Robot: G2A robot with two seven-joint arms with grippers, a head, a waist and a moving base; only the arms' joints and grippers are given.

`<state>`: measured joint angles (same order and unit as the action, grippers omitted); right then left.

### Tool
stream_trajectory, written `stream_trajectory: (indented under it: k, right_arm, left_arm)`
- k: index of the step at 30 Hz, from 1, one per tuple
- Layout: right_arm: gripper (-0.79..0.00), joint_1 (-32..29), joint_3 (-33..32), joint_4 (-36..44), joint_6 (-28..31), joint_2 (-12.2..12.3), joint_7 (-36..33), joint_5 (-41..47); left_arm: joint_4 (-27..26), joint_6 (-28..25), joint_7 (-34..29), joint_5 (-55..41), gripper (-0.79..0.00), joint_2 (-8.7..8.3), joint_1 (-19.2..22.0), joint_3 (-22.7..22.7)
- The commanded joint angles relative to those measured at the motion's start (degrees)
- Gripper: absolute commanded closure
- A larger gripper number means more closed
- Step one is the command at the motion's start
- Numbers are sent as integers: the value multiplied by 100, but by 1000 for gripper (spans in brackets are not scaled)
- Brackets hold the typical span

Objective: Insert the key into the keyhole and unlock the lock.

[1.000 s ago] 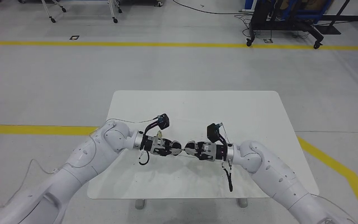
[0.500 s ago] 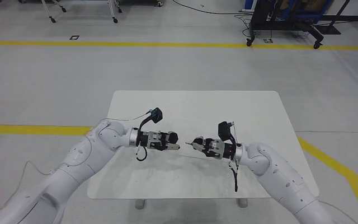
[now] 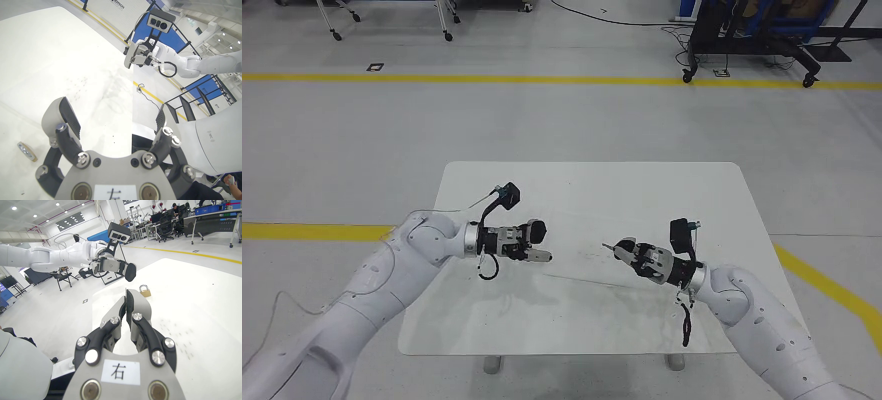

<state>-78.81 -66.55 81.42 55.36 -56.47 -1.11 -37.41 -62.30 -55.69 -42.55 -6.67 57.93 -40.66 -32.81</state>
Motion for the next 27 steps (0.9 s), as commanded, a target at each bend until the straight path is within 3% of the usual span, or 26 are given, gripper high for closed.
stream_trajectory:
  k: [1,3,6,10,11,13,16,27]
  right_arm:
    - [0,0,0,0,0,0,0,0]
    - [0,0,0,0,0,0,0,0]
    - [0,0,0,0,0,0,0,0]
    - [0,0,0,0,0,0,0,0]
    - [0,0,0,0,0,0,0,0]
    - [0,0,0,0,0,0,0,0]
    - [0,0,0,0,0,0,0,0]
    - [0,0,0,0,0,0,0,0]
  left_arm:
    - [-286,725,555,1593,-785,-77,-78,-231]
    - [-689,1538,1022,2799,-785,-189,-279,-434]
    - [-1325,2794,1158,4068,-785,-360,-646,-666]
    - [-1814,3374,544,4598,-785,-456,-868,-761]
    - [-1883,3510,417,4723,-754,-449,-871,-739]
    - [-1919,3663,344,4889,-659,-418,-864,-693]
    - [-1846,3765,367,4951,-388,-351,-825,-638]
    - [-1193,3822,314,4958,-336,27,-530,-221]
